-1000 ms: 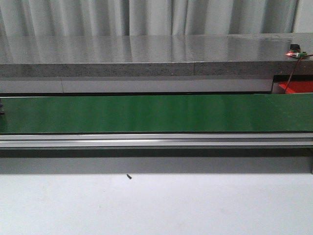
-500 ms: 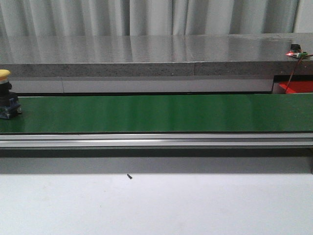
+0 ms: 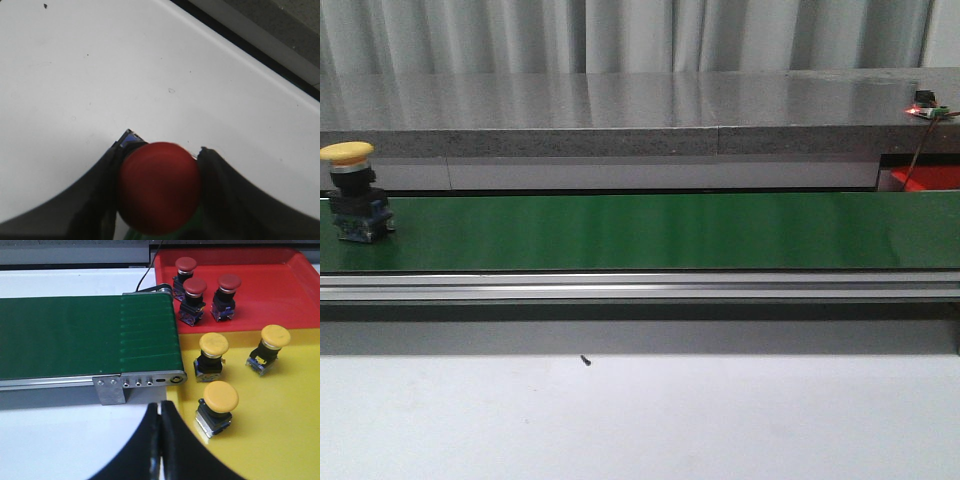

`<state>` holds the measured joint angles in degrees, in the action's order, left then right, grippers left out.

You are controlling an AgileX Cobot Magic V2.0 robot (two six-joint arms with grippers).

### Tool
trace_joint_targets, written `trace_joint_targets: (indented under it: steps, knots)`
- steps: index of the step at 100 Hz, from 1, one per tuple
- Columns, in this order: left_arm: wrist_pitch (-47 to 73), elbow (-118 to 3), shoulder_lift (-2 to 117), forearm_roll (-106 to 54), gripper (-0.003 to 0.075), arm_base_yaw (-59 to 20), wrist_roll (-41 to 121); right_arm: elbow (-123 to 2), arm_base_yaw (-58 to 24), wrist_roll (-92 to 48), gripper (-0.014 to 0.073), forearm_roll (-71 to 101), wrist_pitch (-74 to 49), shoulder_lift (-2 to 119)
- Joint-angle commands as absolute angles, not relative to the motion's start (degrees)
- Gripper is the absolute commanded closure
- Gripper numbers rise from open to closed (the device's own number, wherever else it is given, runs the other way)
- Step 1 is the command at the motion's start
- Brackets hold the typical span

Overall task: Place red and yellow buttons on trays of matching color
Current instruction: 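Grasp the last red push-button with the left gripper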

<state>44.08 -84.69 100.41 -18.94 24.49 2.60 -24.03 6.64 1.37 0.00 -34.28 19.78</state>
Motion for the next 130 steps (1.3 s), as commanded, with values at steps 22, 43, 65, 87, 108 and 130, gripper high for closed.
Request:
trace_joint_targets:
  steps: [22,43,65,87,108,130]
  knots:
    - [40.60,-76.23,91.88,-19.91,0.0585,21.31,3.46,-25.55,6.66,1.17,0.0716,0.00,-30.19,20.06]
    - [38.68,-71.61,91.88,-19.91,0.0581,18.68,3.59,-25.55,6.66,1.17,0.0716,0.00,-30.19,20.06]
    - [39.55,-70.38,91.99,-20.25,0.0329,18.60,5.10,-25.55,6.66,1.17,0.0716,0.00,-30.19,20.06]
    - [40.18,-70.38,90.42,-20.25,0.0187,18.55,5.49,-25.55,6.66,1.17,0.0716,0.00,-30.19,20.06]
    - [42.81,-70.38,84.94,-16.94,0.0310,17.68,5.58,-25.55,6.66,1.17,0.0716,0.00,-30.19,20.06]
    - [46.17,-70.38,77.56,-16.01,0.0736,14.47,10.19,-25.55,6.66,1.17,0.0716,0.00,-30.19,20.06]
